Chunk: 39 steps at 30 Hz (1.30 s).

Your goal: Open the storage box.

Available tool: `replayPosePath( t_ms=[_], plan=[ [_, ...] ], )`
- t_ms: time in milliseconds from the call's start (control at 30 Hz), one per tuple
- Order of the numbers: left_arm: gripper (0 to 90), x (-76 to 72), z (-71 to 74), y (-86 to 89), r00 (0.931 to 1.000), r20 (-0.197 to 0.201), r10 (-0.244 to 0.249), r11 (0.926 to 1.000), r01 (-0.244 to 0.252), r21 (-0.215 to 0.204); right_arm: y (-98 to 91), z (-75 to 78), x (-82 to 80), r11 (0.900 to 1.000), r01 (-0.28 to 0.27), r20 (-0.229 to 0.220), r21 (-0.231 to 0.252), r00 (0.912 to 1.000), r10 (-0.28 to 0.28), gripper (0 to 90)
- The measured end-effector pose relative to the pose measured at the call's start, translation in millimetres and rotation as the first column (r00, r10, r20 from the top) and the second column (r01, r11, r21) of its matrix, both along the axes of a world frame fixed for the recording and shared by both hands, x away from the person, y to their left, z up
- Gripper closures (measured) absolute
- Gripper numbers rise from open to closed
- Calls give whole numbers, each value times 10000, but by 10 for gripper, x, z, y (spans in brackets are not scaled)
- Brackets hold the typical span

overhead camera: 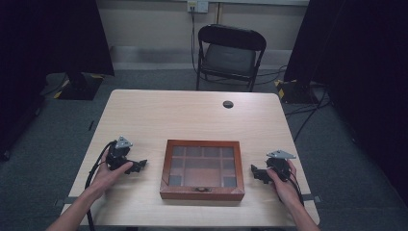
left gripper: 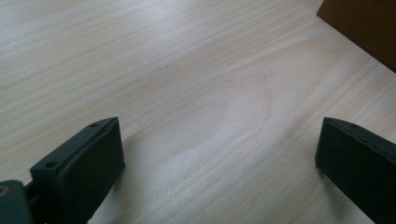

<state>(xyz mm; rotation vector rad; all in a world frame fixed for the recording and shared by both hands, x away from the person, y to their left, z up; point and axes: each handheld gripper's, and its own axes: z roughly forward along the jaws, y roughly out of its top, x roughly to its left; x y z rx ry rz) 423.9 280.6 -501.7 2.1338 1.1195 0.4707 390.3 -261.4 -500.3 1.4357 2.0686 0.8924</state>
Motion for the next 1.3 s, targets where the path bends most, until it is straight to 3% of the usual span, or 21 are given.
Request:
replayPosePath(
  t_ms=[300, 400, 467, 533, 700, 933, 967, 1200, 1300],
  plan=[
    [165, -15, 76, 14, 9992, -318, 243, 9996, -239, 141, -6, 1, 8, 10000, -37, -28, -18, 10000, 36, 106],
    [191, -7, 101, 2, 9991, -418, 75, 9999, -68, 157, -6, 0, 8, 10000, -33, -25, -16, 10000, 33, 105],
    [193, -4, 129, -7, 9985, -540, -68, 10000, 70, 32, -6, 0, 8, 10000, -34, -26, -14, 10000, 34, 105],
    [202, -22, 204, -31, 9984, -526, -215, 9987, 190, -472, -6, 0, 8, 10000, -34, -26, -17, 10000, 34, 105],
    [219, -75, 326, -105, 9975, -246, -658, 9919, 626, -1107, -5, 1, 7, 10000, -33, -32, -15, 10000, 33, 106],
    [267, -147, 471, -186, 9946, -230, -1016, 9865, 977, -1312, -5, 1, 8, 10000, -36, -26, -20, 10000, 36, 106],
    [270, -170, 507, -216, 9929, -248, -1162, 9816, 1110, -1553, -6, 1, 8, 10000, -40, -27, -19, 10000, 40, 106],
    [287, -237, 593, -365, 9819, -355, -1859, 9697, 1775, -1679, -6, 1, 8, 10000, -51, -27, -20, 10000, 51, 106],
    [287, -270, 642, -482, 9717, -309, -2343, 9553, 2242, -1925, -6, 1, 8, 10000, -50, -29, -19, 10000, 50, 106]
  ],
)
